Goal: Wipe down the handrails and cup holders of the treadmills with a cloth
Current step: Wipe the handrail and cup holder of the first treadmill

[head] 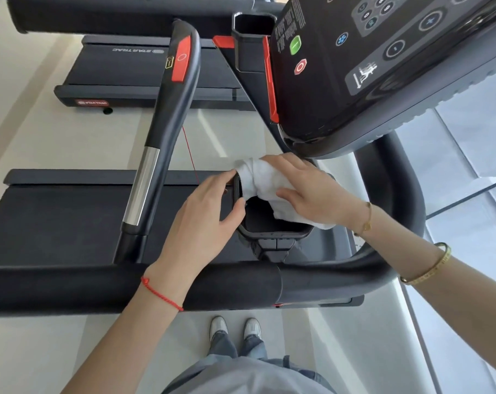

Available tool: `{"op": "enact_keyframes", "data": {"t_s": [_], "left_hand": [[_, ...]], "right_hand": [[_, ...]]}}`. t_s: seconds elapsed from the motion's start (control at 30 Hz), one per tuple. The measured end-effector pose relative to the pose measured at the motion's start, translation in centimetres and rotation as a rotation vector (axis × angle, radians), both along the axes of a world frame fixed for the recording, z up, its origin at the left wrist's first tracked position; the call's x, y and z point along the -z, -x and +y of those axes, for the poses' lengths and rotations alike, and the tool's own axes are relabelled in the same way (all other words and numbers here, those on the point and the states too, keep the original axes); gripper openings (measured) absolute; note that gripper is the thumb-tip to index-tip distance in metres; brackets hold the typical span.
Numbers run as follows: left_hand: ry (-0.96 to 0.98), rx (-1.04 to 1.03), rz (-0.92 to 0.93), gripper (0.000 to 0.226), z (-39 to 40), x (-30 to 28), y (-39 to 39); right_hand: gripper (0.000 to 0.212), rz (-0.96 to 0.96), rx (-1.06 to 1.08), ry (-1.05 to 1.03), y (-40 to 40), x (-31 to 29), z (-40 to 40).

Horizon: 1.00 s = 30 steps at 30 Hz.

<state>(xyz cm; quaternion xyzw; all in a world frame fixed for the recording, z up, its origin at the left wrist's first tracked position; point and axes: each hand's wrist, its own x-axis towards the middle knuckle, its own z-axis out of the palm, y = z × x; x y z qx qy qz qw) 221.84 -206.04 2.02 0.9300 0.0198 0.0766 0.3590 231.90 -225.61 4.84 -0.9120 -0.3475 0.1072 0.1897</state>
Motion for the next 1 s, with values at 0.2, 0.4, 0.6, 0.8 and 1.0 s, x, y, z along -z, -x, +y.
{"op": "enact_keyframes", "data": {"t_s": [0.2,0.4,0.6,0.8,1.0], "left_hand": [[0.019,-0.029,-0.001,0.052,0.0,0.1,0.1],[0.031,-0.022,0.007,0.048,0.2,0.3,-0.1],[0.022,0.000,0.006,0.043,0.3,0.3,-0.2],[0.006,0.008,0.016,0.049,0.4,0.1,-0.2],[0.017,0.019,0.021,0.048,0.5,0.1,-0.2]], "right_hand": [[0.060,-0.016,-0.196,0.083,-2.0,-0.7,1.6],[0.060,0.072,0.009,-0.036,-0.4,-0.3,-0.1],[0.066,0.204,0.284,-0.186,4.0,0.3,-1.8],[0.057,0.132,0.346,-0.214,6.1,-1.7,-3.9],[0.057,-0.020,0.008,-0.205,7.7,-5.0,-5.1]]}}
